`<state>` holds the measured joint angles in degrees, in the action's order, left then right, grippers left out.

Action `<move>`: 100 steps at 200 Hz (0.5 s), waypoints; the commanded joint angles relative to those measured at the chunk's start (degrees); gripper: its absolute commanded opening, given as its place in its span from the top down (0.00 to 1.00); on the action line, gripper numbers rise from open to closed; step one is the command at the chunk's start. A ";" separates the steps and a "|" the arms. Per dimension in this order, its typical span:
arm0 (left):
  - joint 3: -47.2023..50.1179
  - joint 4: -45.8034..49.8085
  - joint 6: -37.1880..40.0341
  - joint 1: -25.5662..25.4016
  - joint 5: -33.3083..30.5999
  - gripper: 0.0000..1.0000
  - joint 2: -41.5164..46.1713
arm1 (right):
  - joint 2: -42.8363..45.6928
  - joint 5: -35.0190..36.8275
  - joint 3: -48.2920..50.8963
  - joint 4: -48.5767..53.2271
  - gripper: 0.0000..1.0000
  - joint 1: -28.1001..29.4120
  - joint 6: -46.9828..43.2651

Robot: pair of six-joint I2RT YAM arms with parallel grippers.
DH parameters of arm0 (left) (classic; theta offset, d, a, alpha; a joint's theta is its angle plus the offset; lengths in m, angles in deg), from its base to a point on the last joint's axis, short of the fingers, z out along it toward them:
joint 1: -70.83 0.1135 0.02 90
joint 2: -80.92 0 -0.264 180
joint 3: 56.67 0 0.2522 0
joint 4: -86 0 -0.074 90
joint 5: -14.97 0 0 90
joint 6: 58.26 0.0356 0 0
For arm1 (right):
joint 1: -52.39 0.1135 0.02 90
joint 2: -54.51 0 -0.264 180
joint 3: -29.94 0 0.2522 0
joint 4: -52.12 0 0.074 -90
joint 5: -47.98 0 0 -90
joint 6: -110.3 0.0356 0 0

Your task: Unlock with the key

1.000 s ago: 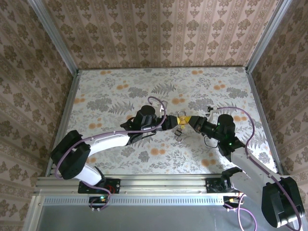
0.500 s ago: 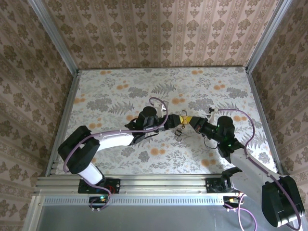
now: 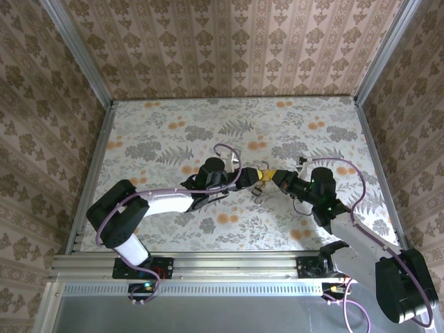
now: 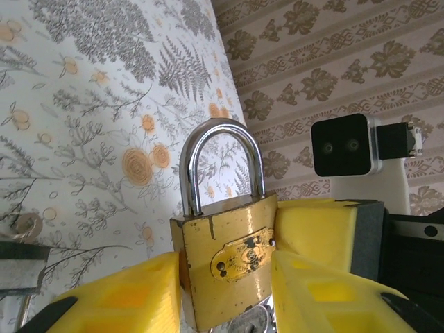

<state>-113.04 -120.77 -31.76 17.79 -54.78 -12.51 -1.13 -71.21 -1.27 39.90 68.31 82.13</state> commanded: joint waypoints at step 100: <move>6.29 -18.12 -5.14 -1.91 4.90 0.43 0.18 | 2.99 -4.91 2.84 0.11 1.00 3.68 1.69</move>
<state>-106.68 -132.20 -36.46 16.81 -52.70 -15.02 0.82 -71.86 1.81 42.11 70.35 82.10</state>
